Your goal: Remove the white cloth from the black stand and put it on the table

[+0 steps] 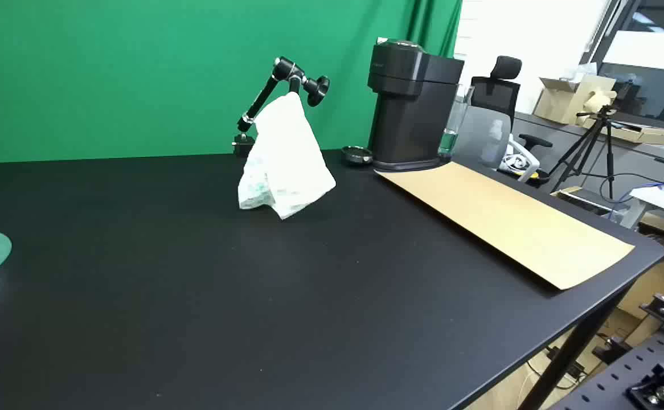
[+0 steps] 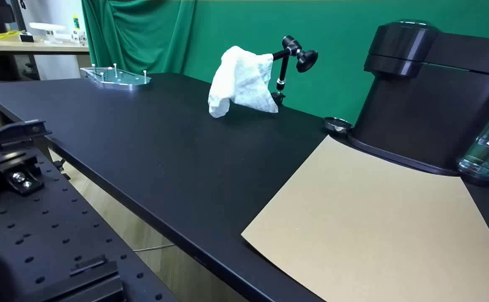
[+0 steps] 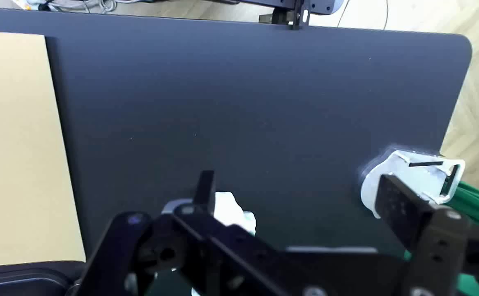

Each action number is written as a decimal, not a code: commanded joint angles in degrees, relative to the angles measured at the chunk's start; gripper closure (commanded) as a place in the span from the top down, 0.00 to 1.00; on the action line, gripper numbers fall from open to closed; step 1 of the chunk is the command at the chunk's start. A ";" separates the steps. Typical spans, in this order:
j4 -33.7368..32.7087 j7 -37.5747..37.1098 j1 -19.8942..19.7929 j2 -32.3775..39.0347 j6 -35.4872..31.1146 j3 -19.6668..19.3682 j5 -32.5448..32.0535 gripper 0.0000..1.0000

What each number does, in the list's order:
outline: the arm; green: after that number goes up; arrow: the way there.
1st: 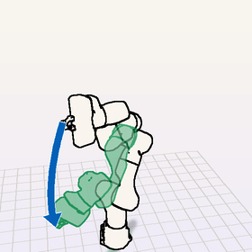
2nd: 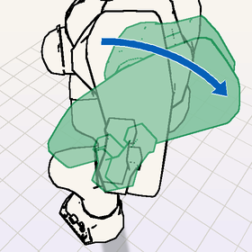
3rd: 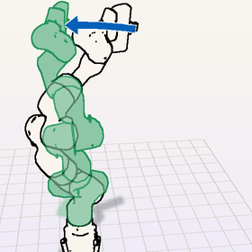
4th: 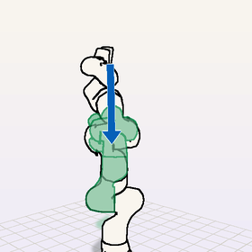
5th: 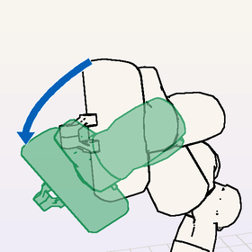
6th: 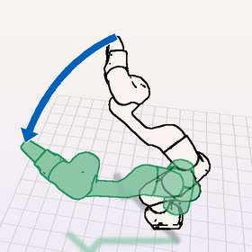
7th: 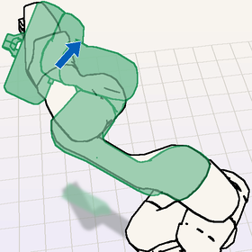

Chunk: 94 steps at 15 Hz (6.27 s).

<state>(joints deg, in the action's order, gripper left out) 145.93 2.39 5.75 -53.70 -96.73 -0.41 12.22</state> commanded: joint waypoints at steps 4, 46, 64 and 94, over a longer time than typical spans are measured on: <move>-0.17 0.43 -0.71 0.05 0.16 0.42 0.36 1.00; -9.55 -0.98 -4.28 47.85 -45.39 2.83 -12.50 1.00; -26.77 0.42 -1.43 68.58 -49.95 6.13 -7.93 0.74; -3.68 -6.35 -1.74 41.54 -48.36 5.25 -3.66 0.00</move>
<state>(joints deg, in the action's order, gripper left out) 135.20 0.03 4.25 -4.31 -145.83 5.40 8.93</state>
